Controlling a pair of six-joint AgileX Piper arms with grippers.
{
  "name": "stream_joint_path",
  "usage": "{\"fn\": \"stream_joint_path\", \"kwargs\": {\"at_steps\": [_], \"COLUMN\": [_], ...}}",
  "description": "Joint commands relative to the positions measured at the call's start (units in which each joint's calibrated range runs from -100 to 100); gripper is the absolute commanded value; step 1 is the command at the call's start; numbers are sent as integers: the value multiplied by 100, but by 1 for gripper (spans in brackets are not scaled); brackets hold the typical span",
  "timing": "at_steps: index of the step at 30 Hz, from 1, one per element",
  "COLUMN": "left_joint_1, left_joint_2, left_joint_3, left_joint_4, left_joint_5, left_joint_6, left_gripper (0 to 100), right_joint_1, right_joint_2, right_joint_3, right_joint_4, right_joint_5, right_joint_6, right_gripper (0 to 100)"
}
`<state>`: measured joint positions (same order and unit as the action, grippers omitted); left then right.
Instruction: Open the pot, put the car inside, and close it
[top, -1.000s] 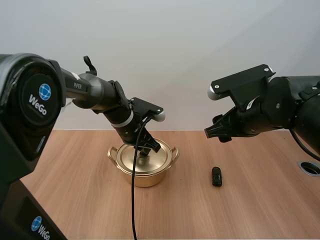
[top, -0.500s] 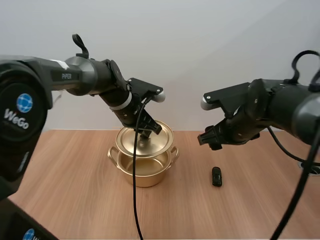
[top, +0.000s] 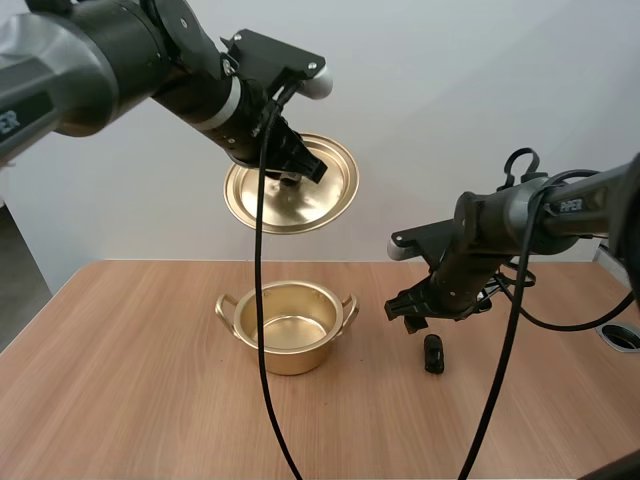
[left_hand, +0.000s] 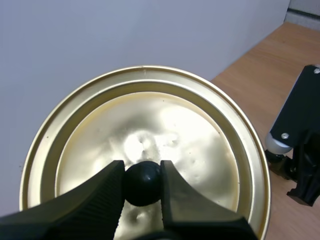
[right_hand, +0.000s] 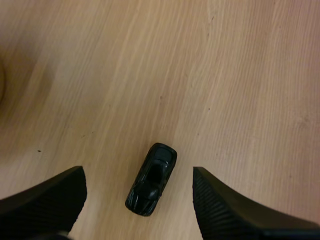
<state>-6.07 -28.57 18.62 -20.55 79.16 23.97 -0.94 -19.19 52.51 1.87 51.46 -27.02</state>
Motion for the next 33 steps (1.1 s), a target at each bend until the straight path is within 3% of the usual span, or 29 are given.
{"fn": "stream_joint_path", "kwargs": {"at_steps": [1,14,33], "left_joint_1": [2,2,2], "left_joint_2": [-278,-1032,-1020], "left_joint_3": [-152,-305,-305], "left_joint_4": [6,6,-38], "left_joint_5": [21,175,230], "left_joint_6": [-62,-119,-119], "left_gripper": [0,0,0], "right_joint_1": [4,-12,-123], "right_joint_2": [318,974,1482], "right_joint_3": [4,-226,-268], "right_joint_4": [39,39,3], "right_joint_5": [-61,11,204], "right_joint_6": [23,107,107], "right_gripper": [100,100,100]}}
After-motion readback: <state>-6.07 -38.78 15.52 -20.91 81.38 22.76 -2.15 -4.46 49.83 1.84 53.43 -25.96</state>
